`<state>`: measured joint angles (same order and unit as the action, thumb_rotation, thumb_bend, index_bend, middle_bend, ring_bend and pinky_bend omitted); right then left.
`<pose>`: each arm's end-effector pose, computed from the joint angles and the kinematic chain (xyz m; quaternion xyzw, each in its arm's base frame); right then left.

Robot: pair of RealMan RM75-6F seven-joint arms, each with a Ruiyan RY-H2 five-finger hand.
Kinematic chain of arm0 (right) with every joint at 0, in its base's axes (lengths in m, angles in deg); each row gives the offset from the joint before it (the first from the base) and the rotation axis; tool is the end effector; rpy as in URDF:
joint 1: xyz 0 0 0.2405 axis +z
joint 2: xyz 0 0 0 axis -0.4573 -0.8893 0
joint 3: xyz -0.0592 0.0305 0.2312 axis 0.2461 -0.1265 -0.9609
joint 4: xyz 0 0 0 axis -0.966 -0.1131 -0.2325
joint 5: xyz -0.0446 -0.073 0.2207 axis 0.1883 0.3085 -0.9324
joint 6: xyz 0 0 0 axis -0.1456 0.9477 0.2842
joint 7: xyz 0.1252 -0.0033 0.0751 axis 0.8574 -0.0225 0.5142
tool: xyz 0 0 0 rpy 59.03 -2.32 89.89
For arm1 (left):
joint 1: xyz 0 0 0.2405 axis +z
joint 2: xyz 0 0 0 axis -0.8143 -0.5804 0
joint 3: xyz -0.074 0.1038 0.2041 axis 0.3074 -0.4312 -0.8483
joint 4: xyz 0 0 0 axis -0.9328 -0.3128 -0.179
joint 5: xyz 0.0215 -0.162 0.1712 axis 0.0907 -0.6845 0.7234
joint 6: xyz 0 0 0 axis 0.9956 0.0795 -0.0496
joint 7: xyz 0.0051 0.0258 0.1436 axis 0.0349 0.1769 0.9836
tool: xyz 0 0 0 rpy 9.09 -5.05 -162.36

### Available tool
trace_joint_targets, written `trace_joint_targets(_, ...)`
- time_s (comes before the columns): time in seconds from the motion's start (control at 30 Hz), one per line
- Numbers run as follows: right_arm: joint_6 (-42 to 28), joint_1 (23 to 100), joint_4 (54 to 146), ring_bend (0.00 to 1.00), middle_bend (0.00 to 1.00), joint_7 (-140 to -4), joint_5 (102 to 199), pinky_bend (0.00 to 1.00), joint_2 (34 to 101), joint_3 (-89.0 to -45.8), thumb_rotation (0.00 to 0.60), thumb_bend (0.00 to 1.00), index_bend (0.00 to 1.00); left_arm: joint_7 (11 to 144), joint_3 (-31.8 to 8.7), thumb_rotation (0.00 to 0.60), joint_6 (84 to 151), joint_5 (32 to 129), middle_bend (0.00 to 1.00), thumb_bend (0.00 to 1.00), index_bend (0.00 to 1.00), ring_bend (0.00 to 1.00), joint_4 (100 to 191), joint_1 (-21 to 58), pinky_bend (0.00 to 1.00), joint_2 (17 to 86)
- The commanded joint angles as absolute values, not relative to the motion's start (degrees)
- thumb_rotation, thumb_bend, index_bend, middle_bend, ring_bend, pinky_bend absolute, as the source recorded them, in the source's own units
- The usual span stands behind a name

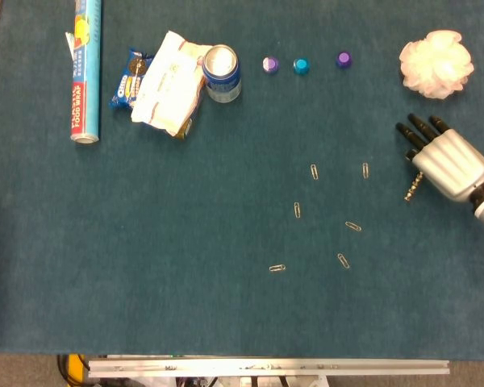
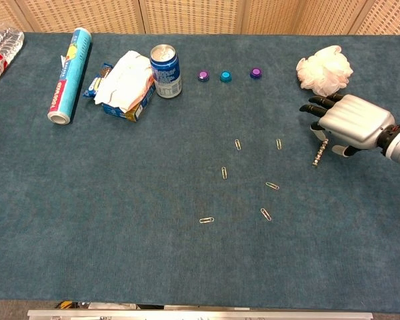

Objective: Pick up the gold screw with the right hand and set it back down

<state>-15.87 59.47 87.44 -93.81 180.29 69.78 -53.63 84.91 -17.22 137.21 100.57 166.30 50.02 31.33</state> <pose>-0.2896 -0.3034 -0.0224 0.8697 -0.1357 0.1737 0.4416 -0.3196 0.1802 0.1312 -0.6017 -0.3741 -0.3218 0.6281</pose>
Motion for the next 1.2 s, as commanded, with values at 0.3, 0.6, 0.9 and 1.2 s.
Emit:
trace_joint_targets(0.3, -16.85, 59.96, 87.51, 0.00, 0.10, -94.54, 179.52, 0.18, 70.07, -53.75, 0.600, 0.23, 0.52, 84.78, -17.20, 0.600, 137.19, 100.54, 0.29, 0.08, 0.37, 0.22, 166.27, 50.05, 0.41, 31.30)
trace_joint_targets(0.6, -17.54, 60.34, 87.36, 0.00, 0.10, -94.98, 179.09, 0.18, 70.45, -53.74, 0.600, 0.23, 0.52, 84.48, -17.20, 0.600, 137.24, 100.59, 0.29, 0.08, 0.37, 0.22, 166.27, 50.13, 0.41, 31.15)
trace_joint_targets(0.9, -17.83, 60.55, 87.09, 0.00, 0.10, -95.07, 178.92, 0.18, 70.78, -53.60, 0.600, 0.23, 0.53, 84.35, -17.17, 0.600, 137.38, 100.66, 0.29, 0.08, 0.37, 0.22, 166.38, 50.21, 0.41, 31.02)
trace_joint_targets(1.2, -18.13, 60.68, 86.99, 0.00, 0.10, -95.18, 178.50, 0.18, 70.90, -53.63, 0.600, 0.24, 0.55, 84.42, -17.18, 0.600, 137.39, 100.68, 0.29, 0.08, 0.37, 0.22, 166.36, 50.24, 0.41, 31.05)
